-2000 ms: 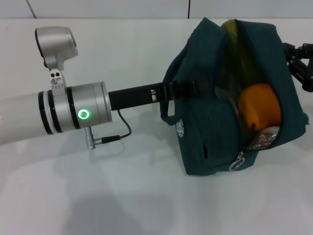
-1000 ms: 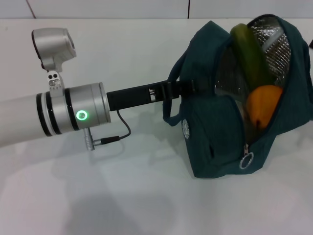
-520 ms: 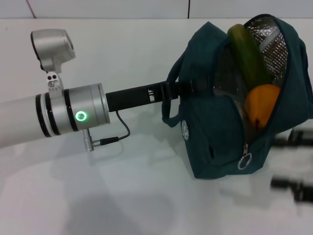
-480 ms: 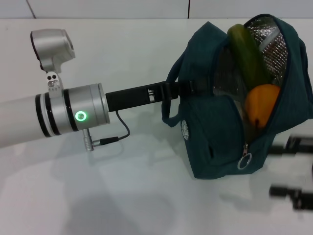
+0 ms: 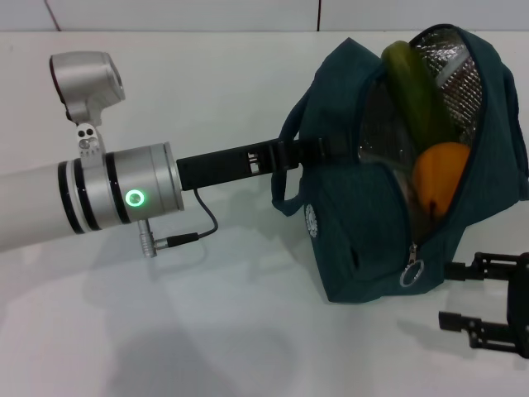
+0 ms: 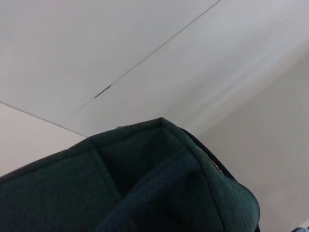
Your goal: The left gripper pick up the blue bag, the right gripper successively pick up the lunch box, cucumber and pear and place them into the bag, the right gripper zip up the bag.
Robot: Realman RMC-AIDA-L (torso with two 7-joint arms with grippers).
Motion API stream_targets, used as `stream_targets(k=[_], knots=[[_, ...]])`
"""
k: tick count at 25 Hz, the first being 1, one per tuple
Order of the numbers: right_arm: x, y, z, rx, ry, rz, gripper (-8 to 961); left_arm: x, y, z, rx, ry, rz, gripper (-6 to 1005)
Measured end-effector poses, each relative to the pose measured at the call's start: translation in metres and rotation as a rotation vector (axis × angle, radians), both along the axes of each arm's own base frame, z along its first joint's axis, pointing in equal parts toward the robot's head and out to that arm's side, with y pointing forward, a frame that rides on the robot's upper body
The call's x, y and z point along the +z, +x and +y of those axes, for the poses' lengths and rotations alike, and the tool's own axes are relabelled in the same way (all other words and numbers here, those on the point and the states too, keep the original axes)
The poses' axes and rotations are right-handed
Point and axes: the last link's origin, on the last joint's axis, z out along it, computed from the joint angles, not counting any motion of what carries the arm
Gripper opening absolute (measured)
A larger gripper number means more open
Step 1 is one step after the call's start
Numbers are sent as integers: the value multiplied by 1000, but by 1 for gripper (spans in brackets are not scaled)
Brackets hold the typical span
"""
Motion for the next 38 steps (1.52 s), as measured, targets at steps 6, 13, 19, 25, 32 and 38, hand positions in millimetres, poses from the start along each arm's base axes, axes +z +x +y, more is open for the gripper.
stream_targets(k=[6, 13, 19, 25, 32, 38], knots=[[-9, 0, 10, -21, 14, -2, 606, 0, 0, 0, -2, 2, 1, 59], [-24, -11, 20, 6, -11, 45, 607, 1, 2, 1, -9, 6, 1, 59], [-33, -23, 24, 45, -36, 65, 606, 1, 1, 1, -8, 6, 1, 59], [-47, -30, 25, 63, -61, 47, 607, 1, 1, 1, -8, 6, 1, 59], [-47, -28, 25, 51, -51, 43, 601, 1, -1, 0, -7, 11, 4, 59], [-42, -25, 27, 29, -24, 51, 563, 2, -1, 0, -9, 14, 4, 60]])
